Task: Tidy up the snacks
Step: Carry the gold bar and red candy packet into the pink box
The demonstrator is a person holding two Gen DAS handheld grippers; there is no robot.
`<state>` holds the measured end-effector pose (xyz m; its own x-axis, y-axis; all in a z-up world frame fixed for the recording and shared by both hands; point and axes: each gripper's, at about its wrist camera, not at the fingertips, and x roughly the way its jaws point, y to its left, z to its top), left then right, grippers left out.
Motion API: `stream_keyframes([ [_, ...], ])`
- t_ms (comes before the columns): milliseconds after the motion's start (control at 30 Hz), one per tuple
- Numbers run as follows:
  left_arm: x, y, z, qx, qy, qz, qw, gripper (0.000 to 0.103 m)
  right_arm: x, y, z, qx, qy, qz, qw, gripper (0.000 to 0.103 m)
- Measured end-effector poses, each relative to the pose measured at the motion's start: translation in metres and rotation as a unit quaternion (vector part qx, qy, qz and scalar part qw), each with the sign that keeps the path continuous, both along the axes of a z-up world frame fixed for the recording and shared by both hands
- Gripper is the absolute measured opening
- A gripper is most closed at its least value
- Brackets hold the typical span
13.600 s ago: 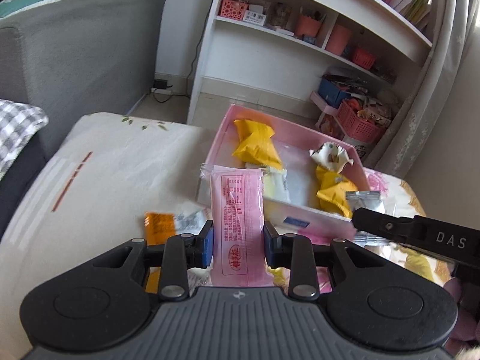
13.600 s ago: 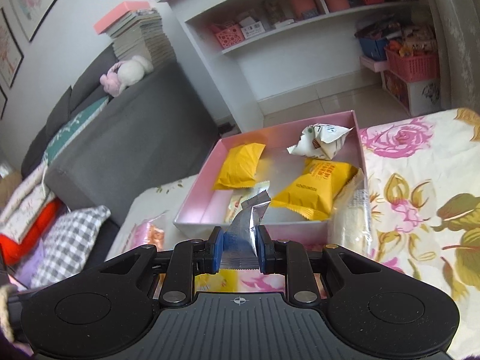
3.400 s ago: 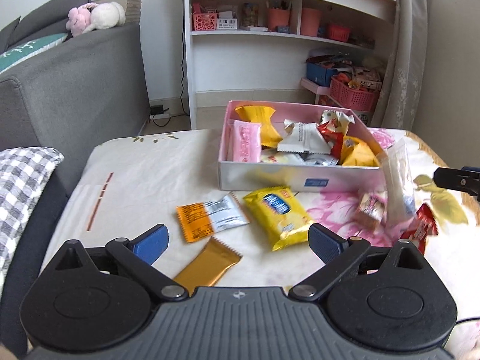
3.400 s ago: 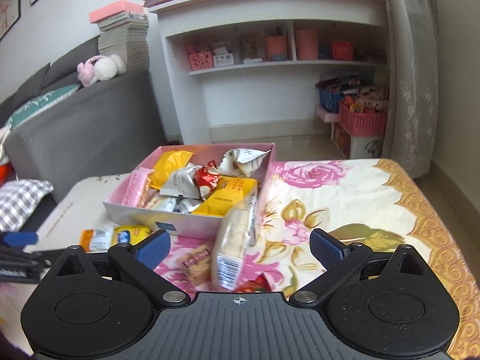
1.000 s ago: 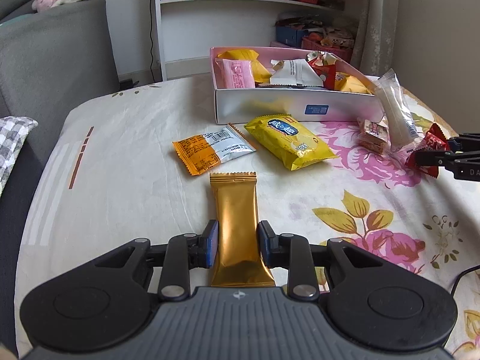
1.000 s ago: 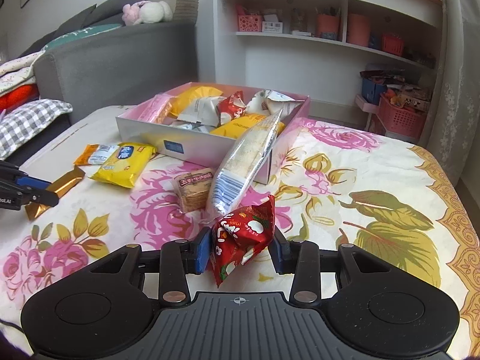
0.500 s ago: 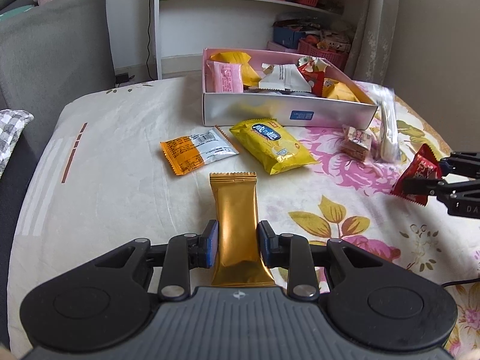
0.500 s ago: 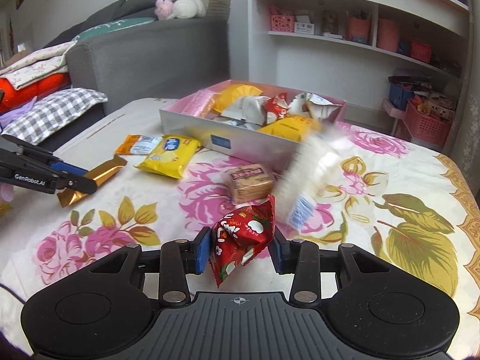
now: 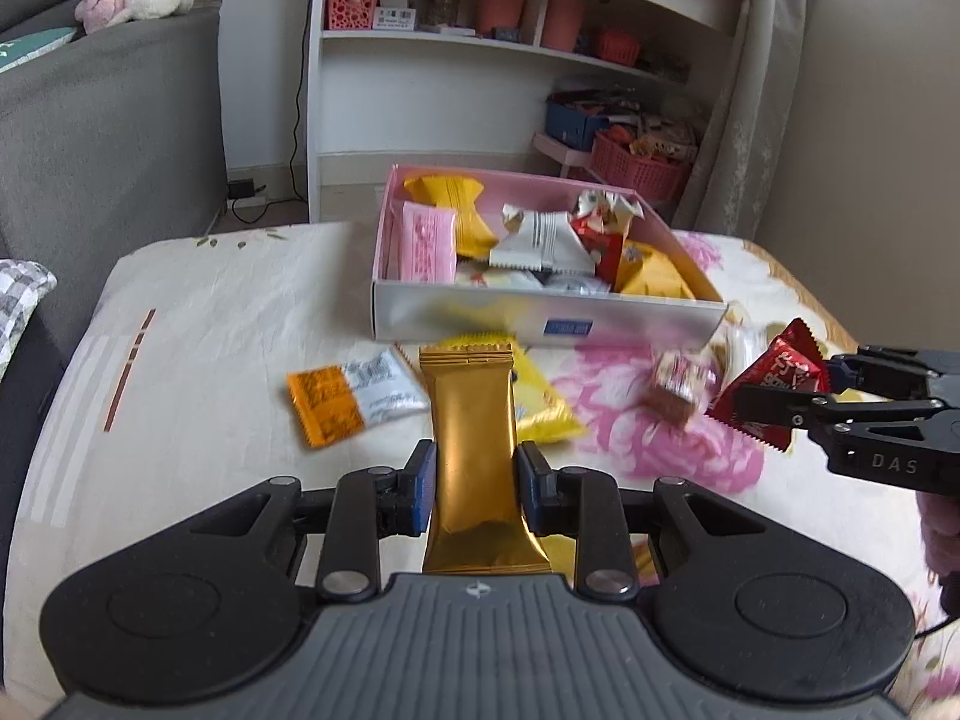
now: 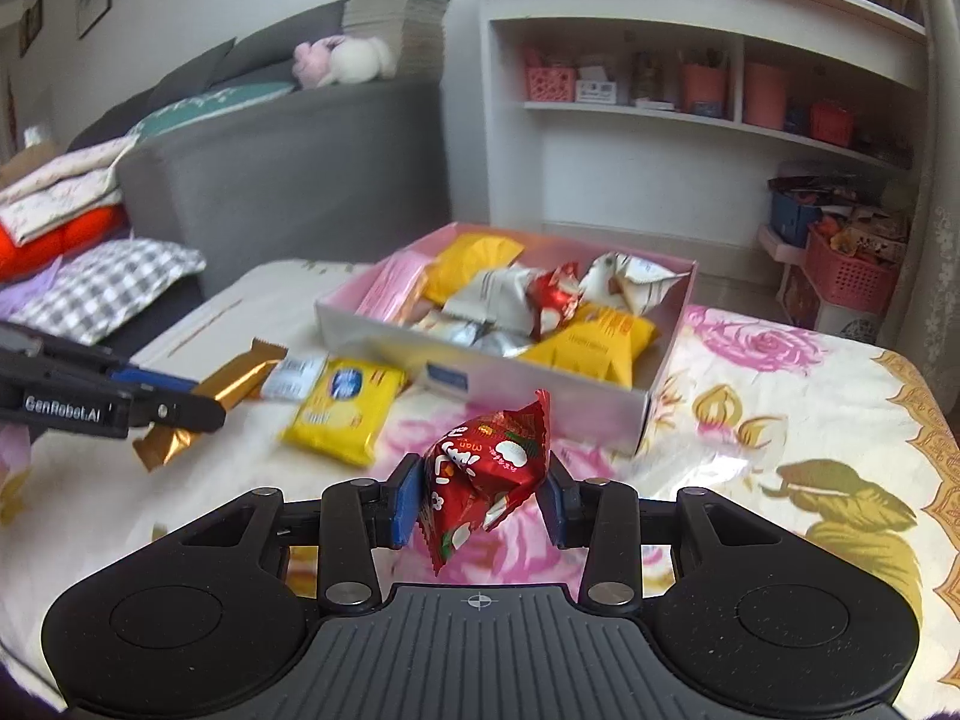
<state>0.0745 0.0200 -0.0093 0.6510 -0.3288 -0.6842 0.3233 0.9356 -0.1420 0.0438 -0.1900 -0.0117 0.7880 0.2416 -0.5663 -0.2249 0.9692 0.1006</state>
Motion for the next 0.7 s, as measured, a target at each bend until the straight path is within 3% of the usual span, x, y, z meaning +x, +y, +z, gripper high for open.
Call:
stream_keyframes([
  [233, 0.023, -0.024, 0.014, -0.036, -0.012, 0.020, 0.9991, 0.026, 0.036, -0.006, 0.016, 0.057, -0.010, -0.062, 0.996, 0.039],
  [700, 0.097, -0.052, 0.020, -0.049, -0.023, 0.016, 0.9984, 0.026, 0.113, -0.035, 0.027, 0.126, -0.010, -0.107, 0.986, 0.039],
])
